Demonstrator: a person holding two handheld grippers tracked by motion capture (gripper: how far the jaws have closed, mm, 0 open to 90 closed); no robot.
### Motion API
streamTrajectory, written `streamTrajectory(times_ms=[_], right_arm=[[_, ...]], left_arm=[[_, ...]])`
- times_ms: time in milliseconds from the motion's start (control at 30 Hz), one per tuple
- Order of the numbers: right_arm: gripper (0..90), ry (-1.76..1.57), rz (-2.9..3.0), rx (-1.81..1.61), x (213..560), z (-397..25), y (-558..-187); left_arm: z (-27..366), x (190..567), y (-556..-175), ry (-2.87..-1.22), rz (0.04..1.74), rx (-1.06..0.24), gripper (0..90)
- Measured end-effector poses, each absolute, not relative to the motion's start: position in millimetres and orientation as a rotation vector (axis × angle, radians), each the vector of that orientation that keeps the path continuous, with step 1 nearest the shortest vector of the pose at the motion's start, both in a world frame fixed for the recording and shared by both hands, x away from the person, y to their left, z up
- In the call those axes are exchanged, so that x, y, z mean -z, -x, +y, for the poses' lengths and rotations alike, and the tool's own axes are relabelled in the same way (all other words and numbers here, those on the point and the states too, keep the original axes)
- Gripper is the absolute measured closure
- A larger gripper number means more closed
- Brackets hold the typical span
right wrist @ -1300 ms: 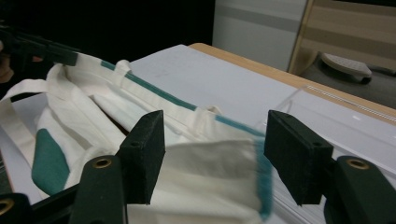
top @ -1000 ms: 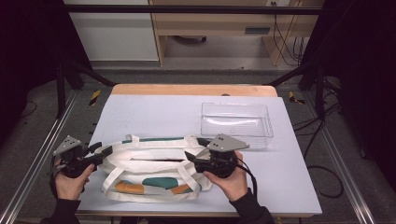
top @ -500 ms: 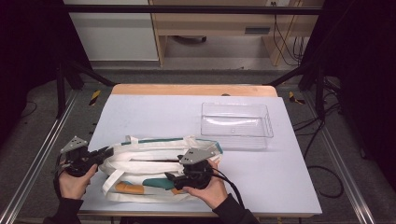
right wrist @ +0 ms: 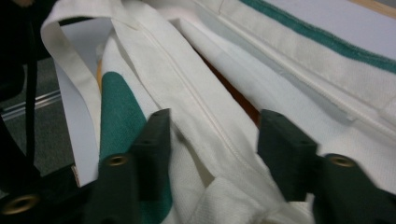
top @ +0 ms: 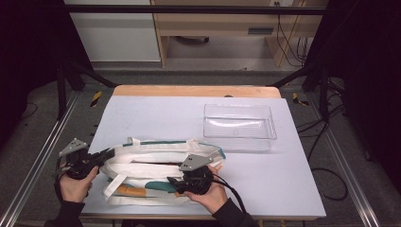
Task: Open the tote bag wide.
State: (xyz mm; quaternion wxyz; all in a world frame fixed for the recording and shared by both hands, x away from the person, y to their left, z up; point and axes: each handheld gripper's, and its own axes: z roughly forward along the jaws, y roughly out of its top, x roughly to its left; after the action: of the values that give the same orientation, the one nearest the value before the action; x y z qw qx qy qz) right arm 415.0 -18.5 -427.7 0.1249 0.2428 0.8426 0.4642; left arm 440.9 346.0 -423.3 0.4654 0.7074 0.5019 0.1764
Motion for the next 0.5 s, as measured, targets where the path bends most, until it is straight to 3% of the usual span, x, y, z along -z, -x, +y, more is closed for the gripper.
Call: streamTrajectory(times_ms=[33,67,100,233,500], right_arm=[[62.7,-0.699,2.471,-1.327,430.4,-17.3,-415.1],[62.7,-0.699,2.471,-1.327,430.4,-17.3,-415.1],[75.5,-0.694,2.486,-1.304,432.9,-16.4,-415.3],[82.8,-0.692,2.495,-1.277,433.7,-16.3,-415.9],[84.9,-0.688,2.563,-1.35,420.0,-22.1,-403.7]], left_arm=[[346.3,423.3,-440.6,-1.734,1.23,-0.429,81.2],[346.3,423.3,-440.6,-1.734,1.23,-0.429,81.1],[346.5,422.8,-440.0,-1.733,1.228,-0.428,81.1],[345.9,421.8,-438.8,-1.733,1.226,-0.428,81.1],[344.2,420.3,-432.8,-1.67,1.268,-0.452,83.1]])
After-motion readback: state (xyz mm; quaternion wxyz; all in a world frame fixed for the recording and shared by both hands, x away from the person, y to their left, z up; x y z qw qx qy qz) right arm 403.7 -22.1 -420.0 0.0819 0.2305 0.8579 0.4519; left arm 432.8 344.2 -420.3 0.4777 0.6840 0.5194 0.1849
